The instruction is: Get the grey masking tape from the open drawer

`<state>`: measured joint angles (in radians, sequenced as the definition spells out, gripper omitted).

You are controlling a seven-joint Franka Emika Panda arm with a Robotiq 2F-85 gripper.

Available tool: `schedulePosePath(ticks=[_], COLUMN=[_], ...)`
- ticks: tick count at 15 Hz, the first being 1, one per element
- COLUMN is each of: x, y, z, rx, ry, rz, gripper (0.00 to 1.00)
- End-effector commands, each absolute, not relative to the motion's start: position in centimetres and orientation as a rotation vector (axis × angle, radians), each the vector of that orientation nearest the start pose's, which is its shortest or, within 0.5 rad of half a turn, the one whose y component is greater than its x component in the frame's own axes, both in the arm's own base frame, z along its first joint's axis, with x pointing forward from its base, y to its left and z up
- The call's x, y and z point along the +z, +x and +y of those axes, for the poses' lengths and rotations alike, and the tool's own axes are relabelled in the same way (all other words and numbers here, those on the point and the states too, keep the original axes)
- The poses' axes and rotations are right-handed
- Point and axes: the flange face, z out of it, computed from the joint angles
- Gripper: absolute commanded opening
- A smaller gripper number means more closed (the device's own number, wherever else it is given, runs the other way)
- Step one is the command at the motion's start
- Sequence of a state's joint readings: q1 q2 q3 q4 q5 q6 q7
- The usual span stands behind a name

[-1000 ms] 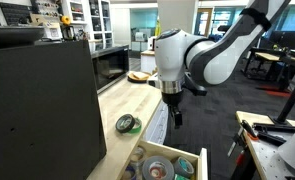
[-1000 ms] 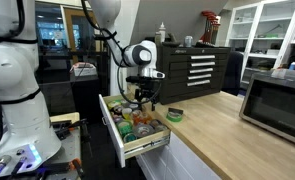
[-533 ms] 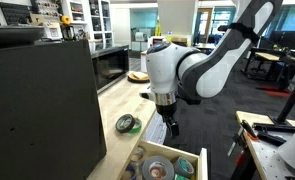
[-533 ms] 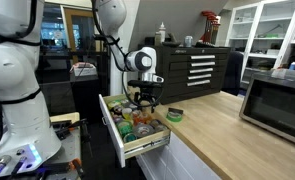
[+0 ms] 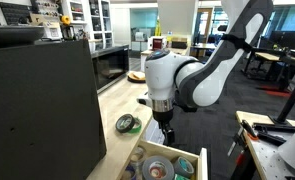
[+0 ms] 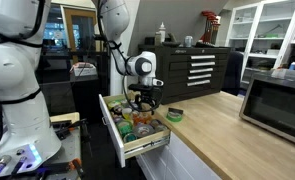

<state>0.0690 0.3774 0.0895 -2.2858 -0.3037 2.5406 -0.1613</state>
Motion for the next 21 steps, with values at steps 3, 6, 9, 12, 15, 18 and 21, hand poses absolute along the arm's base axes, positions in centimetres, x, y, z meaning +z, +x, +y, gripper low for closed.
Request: schedulePosePath(ticks=[3,6,9,12,15,18,21], x=[17.7,17.8,17.9,17.9,17.9,17.3,15.5], y=[51.7,51.4,51.5,51.5,51.5,51.7,51.5], z=[9.5,9.5,9.6,9.6,9.6,9.8,10.7], rx=[0.11,0.135,0.129,0.129,0.129,0.13,0.153], ry=[-3.076,-3.093,-3.093,-3.093,-3.093,-3.096,-3.089], rz=[-0.885,-0.863,-0.856,-0.856,-0.855,-0.859,-0.876], gripper=[1.0,1.0,1.0,1.0,1.0,1.0,1.0])
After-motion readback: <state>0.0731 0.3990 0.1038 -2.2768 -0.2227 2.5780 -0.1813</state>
